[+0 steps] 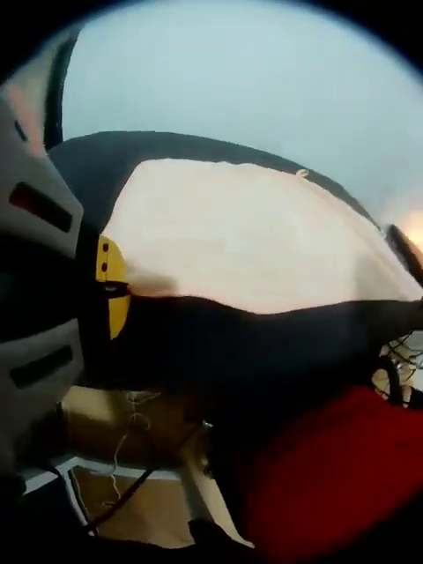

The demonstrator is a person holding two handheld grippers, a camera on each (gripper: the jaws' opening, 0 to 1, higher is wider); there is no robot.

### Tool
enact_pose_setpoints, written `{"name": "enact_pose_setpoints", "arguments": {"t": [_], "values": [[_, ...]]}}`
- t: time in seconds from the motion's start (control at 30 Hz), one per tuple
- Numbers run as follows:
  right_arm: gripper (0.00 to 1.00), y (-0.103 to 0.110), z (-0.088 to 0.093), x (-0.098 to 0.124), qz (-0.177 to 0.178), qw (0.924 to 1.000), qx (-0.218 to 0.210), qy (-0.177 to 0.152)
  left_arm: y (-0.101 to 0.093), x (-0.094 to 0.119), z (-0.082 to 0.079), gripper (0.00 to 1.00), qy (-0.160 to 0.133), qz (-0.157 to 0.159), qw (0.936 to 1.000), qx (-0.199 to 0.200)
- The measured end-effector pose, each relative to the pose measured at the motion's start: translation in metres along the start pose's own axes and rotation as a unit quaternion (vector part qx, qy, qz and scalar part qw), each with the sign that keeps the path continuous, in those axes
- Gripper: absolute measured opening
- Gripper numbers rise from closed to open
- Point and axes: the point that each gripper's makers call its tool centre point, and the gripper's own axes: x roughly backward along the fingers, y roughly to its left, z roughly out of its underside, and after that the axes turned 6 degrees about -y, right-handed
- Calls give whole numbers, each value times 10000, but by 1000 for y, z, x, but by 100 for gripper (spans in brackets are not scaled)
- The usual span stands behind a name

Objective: Fold the towel on the table until its edges align and the towel forms a compact rectangular stack.

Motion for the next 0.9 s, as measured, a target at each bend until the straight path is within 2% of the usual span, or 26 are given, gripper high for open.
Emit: {"name": "enact_pose_setpoints", "arguments": {"t": [0.1, 0.23, 0.3, 0.37, 0.43, 0.5, 0.6, 0.63, 0.7, 0.73, 0.77, 0.8, 0.83, 0.9], "values": [[0, -3, -1, 6, 28, 9999, -147, -56, 14, 18, 4, 0, -188, -156, 9995, 197], [0, 2, -12, 11, -44, 9995, -132, -294, 16, 33, 2, 0, -448, -223, 9982, 333], [0, 15, -17, 12, -330, 9987, -94, -369, 12, 39, 5, 0, -536, -192, 9971, 500], [0, 18, -17, 13, -381, 9985, -105, -367, 7, 44, 3, 0, -802, -181, 9942, 695], [0, 28, -16, 13, -619, 9968, -295, -401, 7, 52, 11, 0, -906, -323, 9903, 999], [0, 37, -16, 15, -852, 9947, -375, -444, 0, 52, 14, 0, -997, -260, 9887, 1090], [0, 31, -19, 15, -716, 9956, -242, -562, -15, 48, 14, 0, -1175, -103, 9838, 1348], [0, 36, -12, 9, -823, 9953, -342, -379, -19, 41, 16, 0, -1088, -80, 9854, 1308], [6, 37, -5, -3, -729, 9967, -320, -184, -19, 28, 26, 1, -826, -153, 9878, 1311], [12, 39, 1, -4, -737, 9954, -604, 2, -24, 24, 28, 7, -745, -3, 9845, 1586], [17, 39, 3, -3, -826, 9927, -874, 106, -24, 22, 30, 16, -751, 63, 9828, 1688], [18, 32, 2, 1, -729, 9923, -995, 39, -16, 23, 31, 28, -773, -7, 9841, 1597], [17, 23, -2, 7, -670, 9936, -907, -82, -4, 27, 33, 33, -834, -153, 9835, 1596], [17, 7, -16, 20, -694, 9931, -816, -484, 29, 40, 37, 31, -998, -452, 9793, 1701]]}}
